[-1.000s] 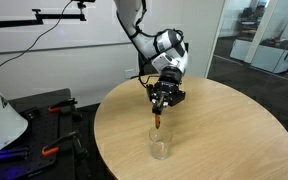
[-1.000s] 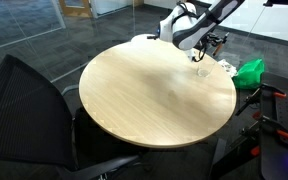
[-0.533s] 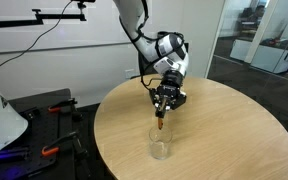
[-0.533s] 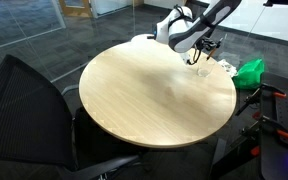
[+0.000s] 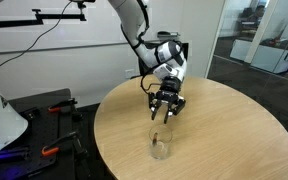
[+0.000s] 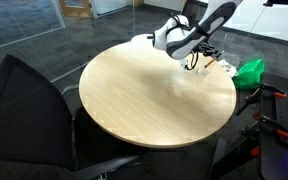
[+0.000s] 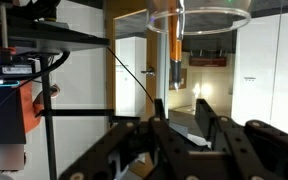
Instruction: Put the pen in the cup[
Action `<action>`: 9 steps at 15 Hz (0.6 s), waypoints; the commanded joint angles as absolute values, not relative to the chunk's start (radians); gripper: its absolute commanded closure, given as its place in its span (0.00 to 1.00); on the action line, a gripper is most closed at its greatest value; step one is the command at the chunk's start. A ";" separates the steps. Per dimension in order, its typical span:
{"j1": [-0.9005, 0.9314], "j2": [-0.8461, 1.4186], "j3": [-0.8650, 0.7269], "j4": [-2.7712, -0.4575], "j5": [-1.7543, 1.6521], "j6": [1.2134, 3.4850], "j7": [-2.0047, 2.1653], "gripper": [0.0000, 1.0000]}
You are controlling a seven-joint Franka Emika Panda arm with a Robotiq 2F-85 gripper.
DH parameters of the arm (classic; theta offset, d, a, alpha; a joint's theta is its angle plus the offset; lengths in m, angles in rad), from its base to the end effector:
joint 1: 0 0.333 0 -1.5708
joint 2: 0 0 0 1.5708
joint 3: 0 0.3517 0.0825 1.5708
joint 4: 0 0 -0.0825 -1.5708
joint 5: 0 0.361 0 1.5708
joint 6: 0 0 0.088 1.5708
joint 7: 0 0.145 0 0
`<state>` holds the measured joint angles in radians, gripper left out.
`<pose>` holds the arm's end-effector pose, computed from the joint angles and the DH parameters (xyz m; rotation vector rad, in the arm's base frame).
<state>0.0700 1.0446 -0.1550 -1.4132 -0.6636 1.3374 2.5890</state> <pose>0.5721 -0.1354 0.1083 0.6459 -1.7071 0.4838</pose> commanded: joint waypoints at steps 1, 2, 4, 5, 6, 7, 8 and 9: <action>0.081 1.062 -0.164 -1.365 -0.638 1.303 2.571 0.28; 0.084 1.059 -0.165 -1.365 -0.637 1.301 2.578 0.21; 0.094 1.033 -0.166 -1.383 -0.641 1.309 2.596 0.06; 0.100 1.015 -0.167 -1.393 -0.643 1.314 2.607 0.01; 0.106 0.995 -0.167 -1.406 -0.644 1.320 2.620 0.00; 0.127 0.979 -0.190 -1.411 -0.633 1.329 2.616 0.00; 0.170 0.962 -0.241 -1.414 -0.610 1.344 2.600 0.00; 0.201 0.942 -0.276 -1.420 -0.596 1.346 2.600 0.00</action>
